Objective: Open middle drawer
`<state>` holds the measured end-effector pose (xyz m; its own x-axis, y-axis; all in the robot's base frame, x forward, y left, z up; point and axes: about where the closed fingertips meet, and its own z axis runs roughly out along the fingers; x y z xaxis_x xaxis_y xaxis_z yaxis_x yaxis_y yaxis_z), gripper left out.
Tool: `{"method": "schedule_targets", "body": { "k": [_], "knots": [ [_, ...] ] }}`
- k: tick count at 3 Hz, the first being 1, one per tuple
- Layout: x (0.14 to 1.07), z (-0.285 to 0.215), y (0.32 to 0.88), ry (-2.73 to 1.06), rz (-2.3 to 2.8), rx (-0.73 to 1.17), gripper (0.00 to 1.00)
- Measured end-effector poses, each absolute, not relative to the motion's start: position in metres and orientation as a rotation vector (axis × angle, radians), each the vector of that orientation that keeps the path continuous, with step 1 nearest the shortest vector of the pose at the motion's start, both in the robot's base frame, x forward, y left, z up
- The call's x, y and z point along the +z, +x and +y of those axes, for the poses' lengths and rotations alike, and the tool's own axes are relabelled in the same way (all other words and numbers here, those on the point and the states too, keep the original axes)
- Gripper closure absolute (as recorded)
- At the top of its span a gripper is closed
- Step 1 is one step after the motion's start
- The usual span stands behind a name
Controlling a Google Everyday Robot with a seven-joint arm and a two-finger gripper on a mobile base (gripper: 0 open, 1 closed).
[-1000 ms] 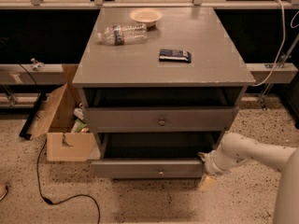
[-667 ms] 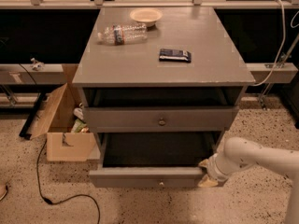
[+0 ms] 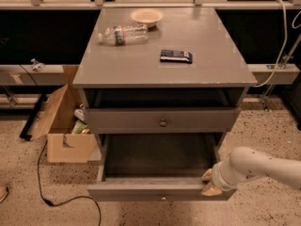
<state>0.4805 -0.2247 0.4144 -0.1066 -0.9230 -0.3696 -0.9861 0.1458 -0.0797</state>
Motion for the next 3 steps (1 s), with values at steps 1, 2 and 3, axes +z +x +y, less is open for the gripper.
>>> {"method": "schedule_targets", "body": {
  "k": [1,2,3],
  "knots": [
    [0.4155,-0.2281,0.4672,-1.803,2.1,0.258,1.0],
    [0.4153,-0.2281,0.4671,-1.803,2.1,0.258,0.81],
    [0.4153,-0.2281,0.4671,-1.803,2.1,0.258,0.5]
  ]
}}
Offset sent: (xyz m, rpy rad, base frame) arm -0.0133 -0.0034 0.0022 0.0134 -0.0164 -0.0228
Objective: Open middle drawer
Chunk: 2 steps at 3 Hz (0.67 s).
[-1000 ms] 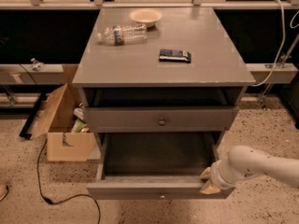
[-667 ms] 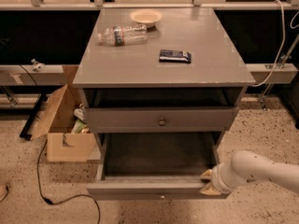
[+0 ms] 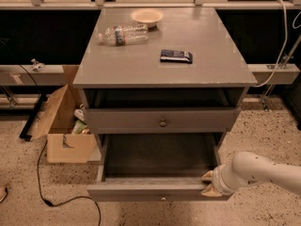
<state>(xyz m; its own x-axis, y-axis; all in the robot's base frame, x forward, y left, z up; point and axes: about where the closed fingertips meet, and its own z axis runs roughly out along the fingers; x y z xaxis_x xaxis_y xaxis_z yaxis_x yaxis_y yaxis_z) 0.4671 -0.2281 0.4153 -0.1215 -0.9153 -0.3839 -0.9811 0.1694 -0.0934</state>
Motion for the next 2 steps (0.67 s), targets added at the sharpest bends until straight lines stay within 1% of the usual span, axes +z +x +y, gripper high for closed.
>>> {"method": "schedule_targets", "body": {
  "k": [1,2],
  "knots": [
    [0.415,-0.228,0.467,-1.803,2.1,0.258,0.27],
    [0.43,-0.233,0.462,-1.804,2.081,0.253,0.0]
  ]
}}
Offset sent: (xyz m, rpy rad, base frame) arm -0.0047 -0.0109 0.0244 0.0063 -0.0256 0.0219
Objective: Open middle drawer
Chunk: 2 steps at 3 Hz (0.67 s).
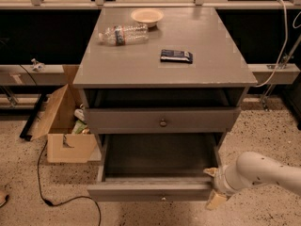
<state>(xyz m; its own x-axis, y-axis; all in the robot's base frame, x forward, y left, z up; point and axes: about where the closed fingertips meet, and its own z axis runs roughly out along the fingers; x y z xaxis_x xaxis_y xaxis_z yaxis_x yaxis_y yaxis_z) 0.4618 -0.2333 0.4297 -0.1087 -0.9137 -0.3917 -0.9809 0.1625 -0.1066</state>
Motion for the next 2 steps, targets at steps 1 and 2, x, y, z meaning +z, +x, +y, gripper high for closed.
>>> {"method": "schedule_targets", "body": {
  "k": [1,2],
  "knots": [
    [0.464,-0.251,0.452,-1.771,2.079,0.191,0.0],
    [0.507,-0.273,0.448,-1.735,2.088,0.117,0.0]
  ]
}}
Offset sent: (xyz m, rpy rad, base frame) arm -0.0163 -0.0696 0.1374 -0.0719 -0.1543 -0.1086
